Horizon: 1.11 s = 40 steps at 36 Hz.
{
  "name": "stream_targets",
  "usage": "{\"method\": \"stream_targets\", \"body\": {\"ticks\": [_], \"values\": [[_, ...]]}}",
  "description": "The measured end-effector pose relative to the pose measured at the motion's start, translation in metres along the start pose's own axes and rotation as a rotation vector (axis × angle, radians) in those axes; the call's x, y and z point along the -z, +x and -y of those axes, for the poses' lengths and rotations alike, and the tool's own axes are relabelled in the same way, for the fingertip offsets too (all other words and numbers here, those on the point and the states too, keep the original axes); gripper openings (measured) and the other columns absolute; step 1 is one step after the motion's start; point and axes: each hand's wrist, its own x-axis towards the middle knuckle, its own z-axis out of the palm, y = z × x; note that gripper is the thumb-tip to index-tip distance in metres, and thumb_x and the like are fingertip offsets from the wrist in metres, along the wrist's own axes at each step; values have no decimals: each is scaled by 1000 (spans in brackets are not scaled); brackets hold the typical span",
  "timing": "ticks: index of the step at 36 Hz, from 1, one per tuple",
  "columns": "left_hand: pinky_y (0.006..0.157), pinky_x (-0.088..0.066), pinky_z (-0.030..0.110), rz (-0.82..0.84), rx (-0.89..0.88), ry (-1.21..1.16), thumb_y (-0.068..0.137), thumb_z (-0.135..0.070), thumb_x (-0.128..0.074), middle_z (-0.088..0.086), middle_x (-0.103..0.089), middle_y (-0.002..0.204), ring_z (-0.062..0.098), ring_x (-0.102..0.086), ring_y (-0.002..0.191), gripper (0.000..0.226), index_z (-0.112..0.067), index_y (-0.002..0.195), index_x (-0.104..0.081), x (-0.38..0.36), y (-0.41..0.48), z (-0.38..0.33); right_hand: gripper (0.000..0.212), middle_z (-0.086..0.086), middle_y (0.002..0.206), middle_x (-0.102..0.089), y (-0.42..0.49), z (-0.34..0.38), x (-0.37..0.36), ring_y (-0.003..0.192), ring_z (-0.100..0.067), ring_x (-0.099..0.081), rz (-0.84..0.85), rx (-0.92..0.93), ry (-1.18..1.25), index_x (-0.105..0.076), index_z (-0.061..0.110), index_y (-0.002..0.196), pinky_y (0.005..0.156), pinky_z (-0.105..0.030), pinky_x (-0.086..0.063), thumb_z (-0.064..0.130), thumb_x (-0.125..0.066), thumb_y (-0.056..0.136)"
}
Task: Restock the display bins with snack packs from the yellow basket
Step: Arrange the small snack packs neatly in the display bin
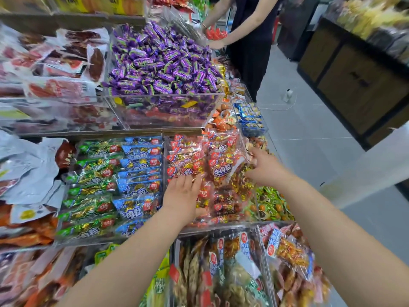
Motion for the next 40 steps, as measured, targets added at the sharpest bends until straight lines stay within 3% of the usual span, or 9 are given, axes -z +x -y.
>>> {"method": "stream_targets", "body": {"ticks": [5,9,14,16,19,28,33,36,40], "values": [[115,-19,44,-38,24,-123,90,-65,-41,15,-21,152,33,-20,140,89,-15,153,-3,-2,1,2,38,-12,112,-62,-8,27,-9,89,-27,-57,27,-18,-319,-51,11,122,62,-27,-43,20,-49,85],[105,29,47,-65,-16,-124,91,-64,-40,17,22,158,36,24,144,84,-17,153,-8,-5,1,6,37,-5,81,-68,-3,40,-8,67,-16,-65,373,-116,-20,-67,6,88,59,-24,-50,42,-56,89],[109,22,48,34,-29,-150,90,-66,-39,19,25,156,37,27,143,85,-22,154,-4,-3,8,12,68,13,105,-60,-2,32,6,95,-9,-58,517,110,-73,-61,21,115,88,-31,-48,66,-69,65],[111,19,49,43,-23,-147,90,-67,-38,19,24,157,37,25,144,86,-21,154,-3,-3,10,13,76,10,111,-56,0,29,3,101,-11,-55,546,185,-102,-51,28,128,91,-30,-45,58,-76,63],[111,19,46,35,-1,-151,90,-68,-37,16,25,157,34,25,144,95,-15,153,10,-5,11,12,43,6,99,-51,6,23,-8,94,-13,-54,353,335,-306,-61,27,114,72,-26,-41,39,-75,75],[104,26,43,38,31,-304,83,-66,-52,15,48,142,33,46,131,96,-25,153,0,-10,14,14,21,4,91,-35,21,13,2,101,-24,-42,-173,438,-355,-71,25,99,82,-33,-35,37,-68,82],[105,24,45,61,35,-270,83,-68,-48,19,39,150,37,38,137,97,-23,153,1,-9,18,13,22,-3,115,-41,23,21,-16,118,-28,-34,-216,411,-551,-66,22,99,99,-42,-28,39,-61,86],[105,23,45,56,26,-274,83,-68,-48,19,36,151,37,36,138,97,-23,153,2,-11,17,16,14,-2,91,-57,25,19,-19,91,-23,-57,-152,384,-361,-56,18,88,69,-33,-44,31,-56,91],[105,23,43,24,16,-290,83,-67,-49,19,33,153,36,34,140,96,-22,154,0,-14,15,17,18,6,71,-52,27,7,-13,68,-16,-51,-193,113,46,-48,19,82,52,-25,-31,31,-56,92]]}}
